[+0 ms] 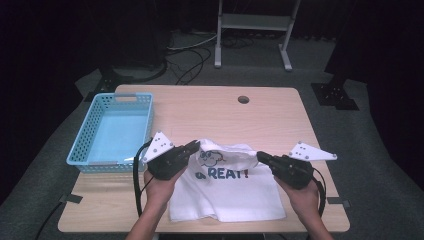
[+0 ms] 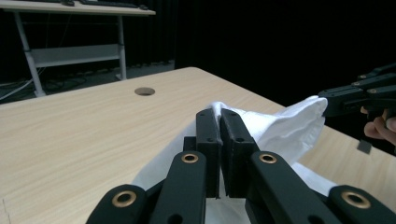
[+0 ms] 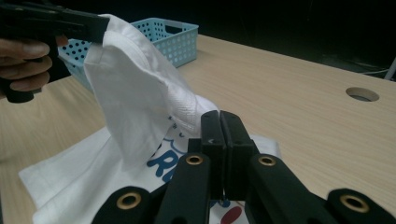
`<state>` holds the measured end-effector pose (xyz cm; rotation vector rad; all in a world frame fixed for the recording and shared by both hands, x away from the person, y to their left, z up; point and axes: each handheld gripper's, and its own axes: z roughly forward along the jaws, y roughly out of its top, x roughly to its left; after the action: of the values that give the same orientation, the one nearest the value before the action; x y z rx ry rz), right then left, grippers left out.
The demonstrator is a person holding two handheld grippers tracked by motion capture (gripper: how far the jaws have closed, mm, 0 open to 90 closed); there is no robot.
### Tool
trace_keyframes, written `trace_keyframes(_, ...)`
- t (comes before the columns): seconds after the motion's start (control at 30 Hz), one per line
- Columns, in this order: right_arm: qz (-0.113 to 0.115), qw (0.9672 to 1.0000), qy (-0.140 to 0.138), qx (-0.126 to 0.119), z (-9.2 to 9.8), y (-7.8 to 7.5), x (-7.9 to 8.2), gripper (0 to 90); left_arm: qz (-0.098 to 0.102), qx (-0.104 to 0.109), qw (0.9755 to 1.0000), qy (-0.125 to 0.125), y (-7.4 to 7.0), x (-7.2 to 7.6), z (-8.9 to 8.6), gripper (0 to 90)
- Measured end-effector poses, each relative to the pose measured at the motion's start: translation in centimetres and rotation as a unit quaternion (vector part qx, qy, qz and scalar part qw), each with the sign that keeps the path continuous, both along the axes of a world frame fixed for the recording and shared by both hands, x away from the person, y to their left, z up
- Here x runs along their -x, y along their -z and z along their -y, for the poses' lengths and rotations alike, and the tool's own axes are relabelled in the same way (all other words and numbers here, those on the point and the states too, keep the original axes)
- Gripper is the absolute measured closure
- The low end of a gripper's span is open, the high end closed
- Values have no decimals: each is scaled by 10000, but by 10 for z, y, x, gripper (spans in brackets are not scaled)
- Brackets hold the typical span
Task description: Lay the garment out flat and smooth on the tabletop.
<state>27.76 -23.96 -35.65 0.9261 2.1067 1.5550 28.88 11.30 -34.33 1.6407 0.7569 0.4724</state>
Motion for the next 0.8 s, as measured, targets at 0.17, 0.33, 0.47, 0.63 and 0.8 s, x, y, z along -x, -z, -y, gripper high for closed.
trace_keyframes(0.17,7,9999,77,-93,-3,-7,-15,893,12,72,9999,-157,-5,-14,5,872)
trace_keyframes(0.33,74,9997,148,-174,-7,-21,-31,892,71,190,9991,-360,-14,-30,11,871)
trace_keyframes(0.47,109,9994,210,-252,-11,-34,-48,892,65,268,9981,-559,-21,-45,15,871)
trace_keyframes(0.63,151,9988,364,-285,-15,-49,-71,892,85,360,9968,-710,-28,-67,20,871)
trace_keyframes(0.8,184,9979,553,-279,-22,-59,-96,893,61,402,9951,-905,-32,-92,24,871)
